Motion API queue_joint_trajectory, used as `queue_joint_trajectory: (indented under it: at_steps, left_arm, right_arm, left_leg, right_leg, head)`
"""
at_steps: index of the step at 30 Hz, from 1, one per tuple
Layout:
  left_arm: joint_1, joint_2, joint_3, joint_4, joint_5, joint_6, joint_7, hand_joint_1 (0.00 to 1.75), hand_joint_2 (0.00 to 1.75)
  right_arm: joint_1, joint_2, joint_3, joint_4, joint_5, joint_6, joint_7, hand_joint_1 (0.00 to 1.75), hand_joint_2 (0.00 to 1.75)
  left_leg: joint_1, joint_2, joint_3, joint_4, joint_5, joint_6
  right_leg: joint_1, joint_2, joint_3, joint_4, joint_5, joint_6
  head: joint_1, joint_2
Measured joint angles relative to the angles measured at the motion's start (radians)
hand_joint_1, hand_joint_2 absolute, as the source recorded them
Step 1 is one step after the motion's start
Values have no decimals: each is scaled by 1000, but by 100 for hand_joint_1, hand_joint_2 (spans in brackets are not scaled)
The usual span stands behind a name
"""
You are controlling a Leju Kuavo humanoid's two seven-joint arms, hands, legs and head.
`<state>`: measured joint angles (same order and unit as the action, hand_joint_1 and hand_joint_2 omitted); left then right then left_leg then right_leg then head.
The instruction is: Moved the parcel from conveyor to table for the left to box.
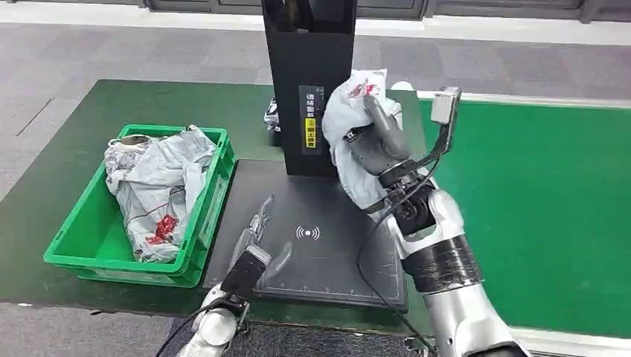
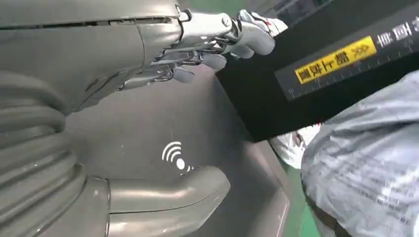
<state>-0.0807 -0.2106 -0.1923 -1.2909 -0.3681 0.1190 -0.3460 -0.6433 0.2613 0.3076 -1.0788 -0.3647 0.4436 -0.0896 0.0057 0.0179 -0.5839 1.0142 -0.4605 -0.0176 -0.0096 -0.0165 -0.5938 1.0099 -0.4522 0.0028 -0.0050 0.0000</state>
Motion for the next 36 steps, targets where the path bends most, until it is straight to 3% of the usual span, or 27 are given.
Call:
queue_joint_trajectory:
  at_steps: [8, 9, 13, 16, 19, 25, 36]
  left_arm:
    - [1, 0, 19, 0, 2, 14, 0, 0, 175]
    - [1, 0, 19, 0, 2, 14, 0, 0, 175]
    - [5, 0, 23, 0, 3, 24, 1, 0, 175]
    - [24, 4, 44, -8, 11, 50, 3, 0, 175]
    - [32, 7, 51, -10, 11, 51, 3, 0, 175]
    - [38, 7, 55, -15, 11, 53, 3, 0, 175]
    - [54, 6, 83, -55, 3, 60, 22, 0, 175]
  right_arm:
    - [-1, 13, 131, 41, 10, -16, -5, 0, 175]
    - [-1, 13, 131, 41, 10, -16, -5, 0, 0]
    - [4, 13, 169, 58, 32, -6, 0, 0, 0]
    - [116, -3, 247, 57, 151, -22, -85, 0, 0]
    - [175, -13, 285, 57, 163, -34, -103, 0, 0]
    - [202, -21, 300, 56, 187, -53, -80, 0, 0]
    - [394, -58, 300, -38, 271, -156, -97, 0, 0]
  left_leg:
    - [0, 0, 0, 0, 0, 0]
    - [0, 0, 0, 0, 0, 0]
    - [0, 0, 0, 0, 0, 0]
    - [0, -1, 0, 0, -1, -1]
    - [0, -1, -3, 0, -1, -1]
    - [0, -1, -2, 0, -1, -1]
    - [0, 0, -2, 0, -2, -1]
  right_leg:
    - [1, 0, 0, 0, 0, -1]
    - [1, 0, 0, 0, 0, -1]
    - [1, 0, 0, 0, 0, -1]
    - [1, -1, -1, 0, -1, -1]
    - [1, -1, -3, 0, -2, -1]
    - [1, -1, -2, 0, -1, -1]
    - [1, -1, -2, 0, -2, -1]
  head:
    - [0, 0]
    - [0, 0]
    - [0, 0]
    - [0, 0]
    - [0, 0]
    - [0, 0]
    - [0, 0]
